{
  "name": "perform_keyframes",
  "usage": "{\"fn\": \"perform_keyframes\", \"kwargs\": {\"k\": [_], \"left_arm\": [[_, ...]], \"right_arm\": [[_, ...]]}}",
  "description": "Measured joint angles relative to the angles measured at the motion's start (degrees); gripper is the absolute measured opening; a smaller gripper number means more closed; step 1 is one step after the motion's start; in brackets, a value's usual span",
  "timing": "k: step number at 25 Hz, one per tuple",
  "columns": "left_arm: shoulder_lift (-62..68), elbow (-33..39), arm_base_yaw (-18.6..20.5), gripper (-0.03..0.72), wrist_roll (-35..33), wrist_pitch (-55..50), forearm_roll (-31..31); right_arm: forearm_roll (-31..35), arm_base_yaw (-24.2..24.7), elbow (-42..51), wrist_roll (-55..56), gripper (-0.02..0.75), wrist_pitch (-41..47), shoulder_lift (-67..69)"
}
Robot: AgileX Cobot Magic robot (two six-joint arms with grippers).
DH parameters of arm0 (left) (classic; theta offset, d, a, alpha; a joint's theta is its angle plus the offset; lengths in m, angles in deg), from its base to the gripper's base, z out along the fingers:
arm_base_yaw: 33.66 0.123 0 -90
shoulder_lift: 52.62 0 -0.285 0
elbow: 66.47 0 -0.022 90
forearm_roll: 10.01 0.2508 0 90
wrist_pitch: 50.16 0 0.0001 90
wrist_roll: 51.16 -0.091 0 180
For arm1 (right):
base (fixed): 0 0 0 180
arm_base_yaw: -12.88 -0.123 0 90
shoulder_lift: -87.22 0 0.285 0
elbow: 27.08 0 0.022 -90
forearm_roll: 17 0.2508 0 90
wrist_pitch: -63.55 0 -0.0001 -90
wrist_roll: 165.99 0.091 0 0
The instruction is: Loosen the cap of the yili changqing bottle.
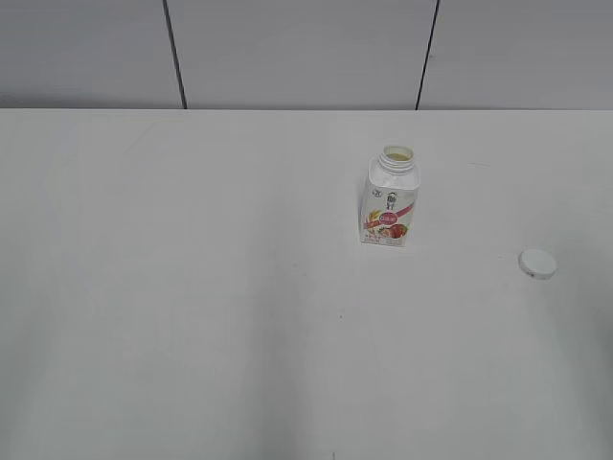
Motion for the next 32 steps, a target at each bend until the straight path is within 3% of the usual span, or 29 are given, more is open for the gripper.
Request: {"fn": "perform_keyframes", "kwargs": {"k": [9, 24, 32], "left_arm": [[-1.74, 0.06, 0.0, 0.526, 0.0, 0.05, -0.11], [-1.74, 0.06, 0.0, 0.526, 0.0, 0.05, 0.52], [-1.74, 0.06, -1.7, 0.526, 0.0, 0.09, 0.52]], "right_arm": [[-0.46, 0.0, 8.38, 0.0, 0.578, -2.23, -11.19], [-0.53, 0.0, 9.6, 0.24, 0.578, -4.76, -32.65], [-2.35, 0.0, 9.66, 2.95, 0.578, -4.89, -33.84]]}}
